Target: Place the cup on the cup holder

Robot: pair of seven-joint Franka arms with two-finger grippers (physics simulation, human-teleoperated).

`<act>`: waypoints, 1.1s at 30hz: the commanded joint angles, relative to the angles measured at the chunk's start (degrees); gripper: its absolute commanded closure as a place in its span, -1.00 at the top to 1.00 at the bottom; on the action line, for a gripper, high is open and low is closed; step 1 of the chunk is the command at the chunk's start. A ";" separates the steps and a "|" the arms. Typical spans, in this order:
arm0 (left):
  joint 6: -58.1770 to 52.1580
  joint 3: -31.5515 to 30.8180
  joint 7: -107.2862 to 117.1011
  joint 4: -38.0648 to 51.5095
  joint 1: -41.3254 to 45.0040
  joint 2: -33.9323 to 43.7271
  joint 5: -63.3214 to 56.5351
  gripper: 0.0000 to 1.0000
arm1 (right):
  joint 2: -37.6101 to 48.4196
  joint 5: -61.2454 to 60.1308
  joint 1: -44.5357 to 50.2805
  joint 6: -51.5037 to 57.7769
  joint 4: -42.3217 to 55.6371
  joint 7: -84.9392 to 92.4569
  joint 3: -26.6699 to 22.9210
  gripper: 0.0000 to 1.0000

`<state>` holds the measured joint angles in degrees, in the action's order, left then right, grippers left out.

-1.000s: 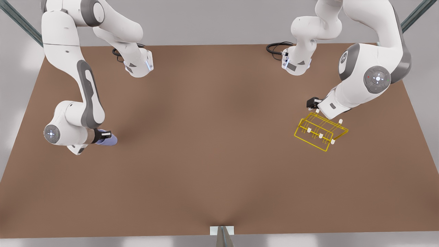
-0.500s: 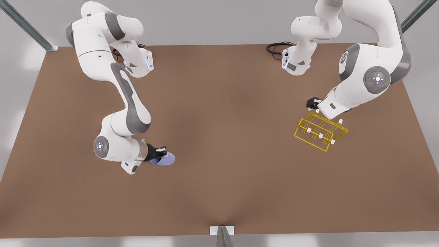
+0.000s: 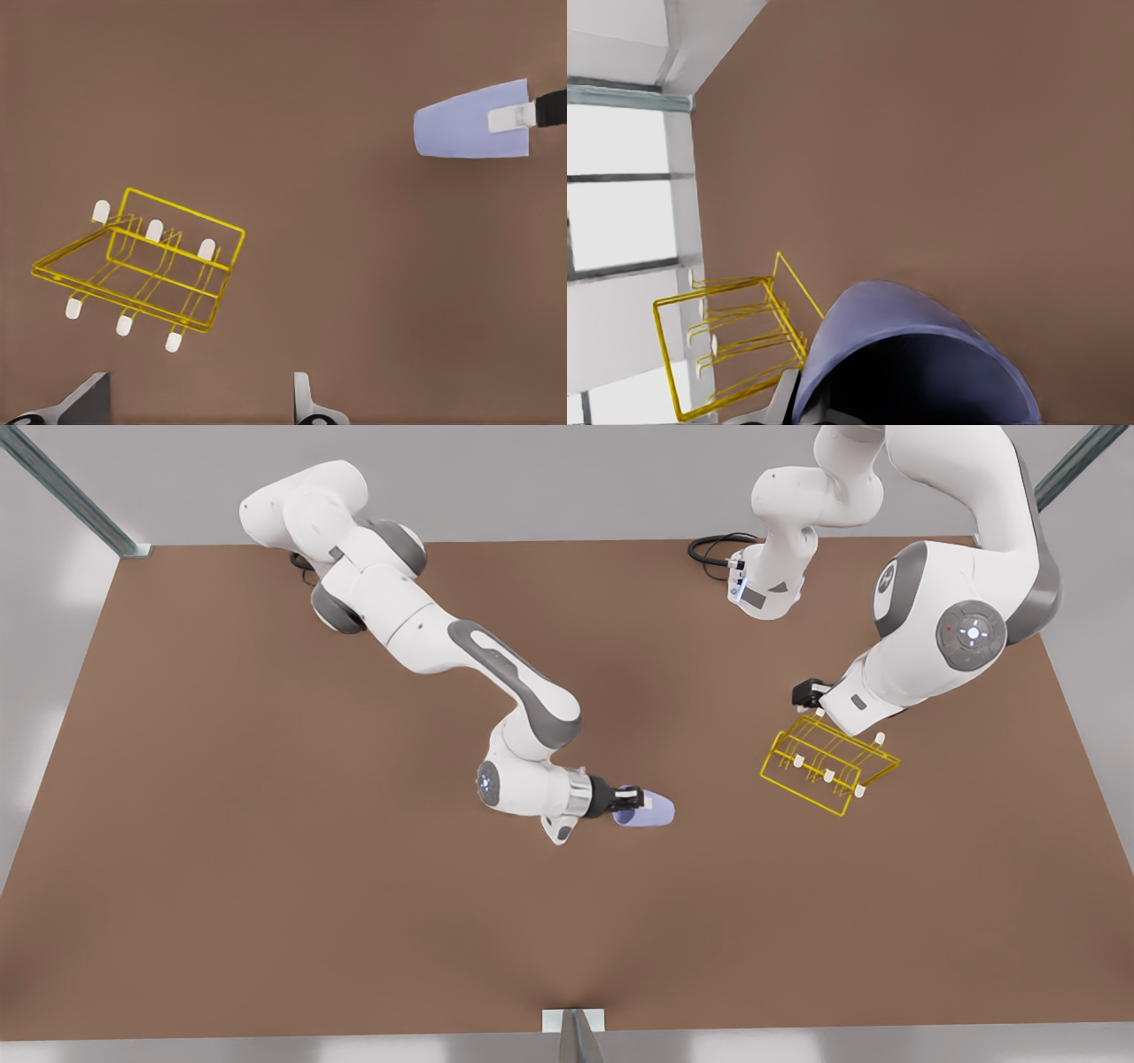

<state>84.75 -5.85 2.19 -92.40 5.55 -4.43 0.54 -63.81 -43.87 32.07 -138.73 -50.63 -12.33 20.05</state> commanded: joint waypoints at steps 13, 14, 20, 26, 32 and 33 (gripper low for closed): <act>-0.03 -0.22 38.39 7.85 9.21 -15.34 -2.92 1.00 | -8.09 0.01 4.22 -7.78 2.55 -9.29 5.36 -0.57; 0.15 -0.22 44.13 7.94 10.45 -16.75 -2.92 1.00 | -8.09 0.01 4.85 -7.78 2.55 -9.82 4.47 -0.57; 16.41 -0.31 95.11 5.12 11.06 -19.30 -2.74 1.00 | -8.79 0.54 4.94 -7.69 2.20 -12.54 3.25 -0.22; 23.71 -0.31 110.49 -0.33 12.64 -19.12 -2.13 1.00 | -6.07 9.59 5.64 -6.82 0.10 -13.42 -1.06 1.00; 31.70 -0.31 132.37 -4.28 13.44 -19.56 -1.51 1.00 | 11.86 15.31 -7.45 3.03 -18.44 -7.88 -3.52 1.00; 33.98 -0.31 135.53 -4.98 13.44 -19.56 0.15 1.00 | 16.16 15.92 -9.38 3.12 -21.88 -7.45 -5.28 1.00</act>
<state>110.57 -6.14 77.20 -96.67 18.98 -24.06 -0.58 -50.49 -30.72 23.99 -140.14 -69.99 -21.08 15.91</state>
